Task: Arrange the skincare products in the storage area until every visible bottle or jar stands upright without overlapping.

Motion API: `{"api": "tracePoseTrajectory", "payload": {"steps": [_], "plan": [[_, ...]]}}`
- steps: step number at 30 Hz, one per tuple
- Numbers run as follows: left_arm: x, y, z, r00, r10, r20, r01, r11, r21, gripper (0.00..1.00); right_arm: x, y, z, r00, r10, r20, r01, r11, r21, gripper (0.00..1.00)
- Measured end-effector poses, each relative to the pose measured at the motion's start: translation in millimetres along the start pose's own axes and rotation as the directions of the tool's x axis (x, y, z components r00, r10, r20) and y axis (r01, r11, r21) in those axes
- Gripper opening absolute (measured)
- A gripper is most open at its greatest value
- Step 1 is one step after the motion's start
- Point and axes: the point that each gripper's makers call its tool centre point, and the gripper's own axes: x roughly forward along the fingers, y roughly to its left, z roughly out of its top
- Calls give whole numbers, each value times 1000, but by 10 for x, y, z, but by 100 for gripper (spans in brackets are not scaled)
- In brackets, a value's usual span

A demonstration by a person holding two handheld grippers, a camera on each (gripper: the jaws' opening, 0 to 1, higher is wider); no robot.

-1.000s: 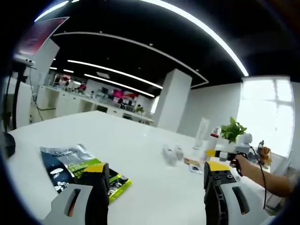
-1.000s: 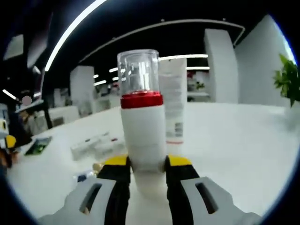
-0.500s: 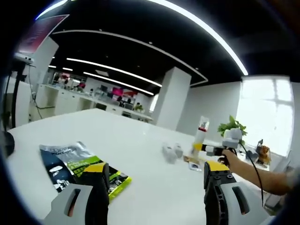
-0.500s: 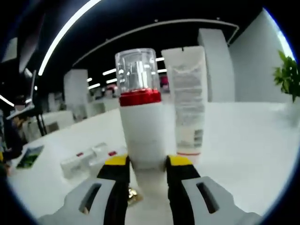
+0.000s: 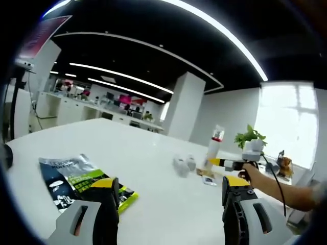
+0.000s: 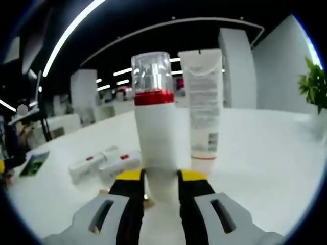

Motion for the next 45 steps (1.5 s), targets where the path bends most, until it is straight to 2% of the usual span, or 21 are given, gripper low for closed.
{"api": "tracePoseTrajectory", "payload": {"steps": [18,24,26,28,35,41,45], "plan": [[-55,65,70,1000,23,16,-23,1000,2,85,353,-62,85,992,-120,26,120,993,14,24],[-47,44,87,1000,19,19,-19,1000,4,85,428,-49,84,988,-154,2,154,988,-20,24],[-47,45,89,1000,21,19,-21,1000,5,85,452,-48,23,988,-149,-29,148,988,-39,26],[-49,43,94,1000,21,19,-22,1000,10,85,422,-19,5,991,-131,-40,130,991,-39,33],[43,16,159,1000,11,10,-12,998,54,85,178,95,220,998,-58,39,60,998,-38,33],[304,-94,258,1000,-26,-12,28,991,129,85,-110,307,388,993,13,118,-13,1000,-2,34],[521,-91,248,999,-4,-40,11,984,180,85,-238,375,508,986,31,167,-35,999,21,33]]}}
